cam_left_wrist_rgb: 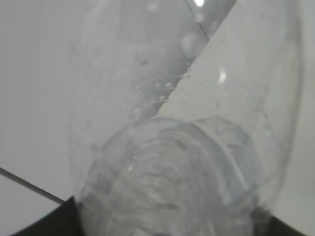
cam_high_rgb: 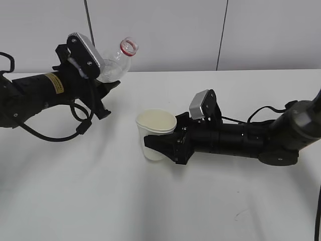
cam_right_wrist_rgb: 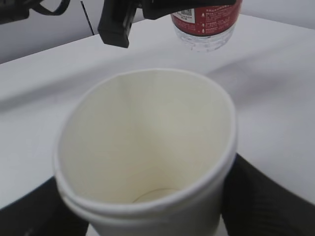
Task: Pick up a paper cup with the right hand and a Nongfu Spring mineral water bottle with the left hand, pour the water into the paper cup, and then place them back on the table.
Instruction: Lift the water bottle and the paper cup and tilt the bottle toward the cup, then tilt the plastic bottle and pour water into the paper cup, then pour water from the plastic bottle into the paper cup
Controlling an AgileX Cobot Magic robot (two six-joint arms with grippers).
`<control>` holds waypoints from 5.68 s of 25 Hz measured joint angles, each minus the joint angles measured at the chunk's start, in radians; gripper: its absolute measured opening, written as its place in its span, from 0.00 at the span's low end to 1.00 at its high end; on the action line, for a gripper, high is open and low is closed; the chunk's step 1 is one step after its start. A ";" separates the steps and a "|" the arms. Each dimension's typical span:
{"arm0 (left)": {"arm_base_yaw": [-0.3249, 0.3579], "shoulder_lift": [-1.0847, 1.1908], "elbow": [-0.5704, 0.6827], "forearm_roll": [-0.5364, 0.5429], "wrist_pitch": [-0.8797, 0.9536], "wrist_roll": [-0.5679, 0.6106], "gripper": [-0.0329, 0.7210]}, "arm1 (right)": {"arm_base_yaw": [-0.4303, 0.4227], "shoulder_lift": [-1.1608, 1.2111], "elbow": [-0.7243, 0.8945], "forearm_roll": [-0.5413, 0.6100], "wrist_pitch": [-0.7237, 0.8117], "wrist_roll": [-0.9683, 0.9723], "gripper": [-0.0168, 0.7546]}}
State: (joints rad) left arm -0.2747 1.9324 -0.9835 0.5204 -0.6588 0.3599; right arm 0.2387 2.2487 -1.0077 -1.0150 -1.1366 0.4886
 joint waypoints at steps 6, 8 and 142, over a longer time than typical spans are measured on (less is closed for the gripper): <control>-0.012 -0.002 0.000 -0.004 0.007 0.101 0.47 | 0.000 -0.002 -0.036 -0.024 0.018 0.033 0.70; -0.013 -0.002 -0.001 -0.009 0.007 0.153 0.47 | 0.000 -0.002 -0.044 -0.026 0.020 0.041 0.70; -0.046 -0.002 -0.030 -0.208 0.013 1.000 0.46 | 0.000 -0.002 -0.087 -0.058 0.082 0.073 0.70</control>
State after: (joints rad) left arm -0.3204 1.9304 -1.0134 0.3123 -0.6456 1.3596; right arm 0.2387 2.2472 -1.0943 -1.0731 -1.0544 0.5620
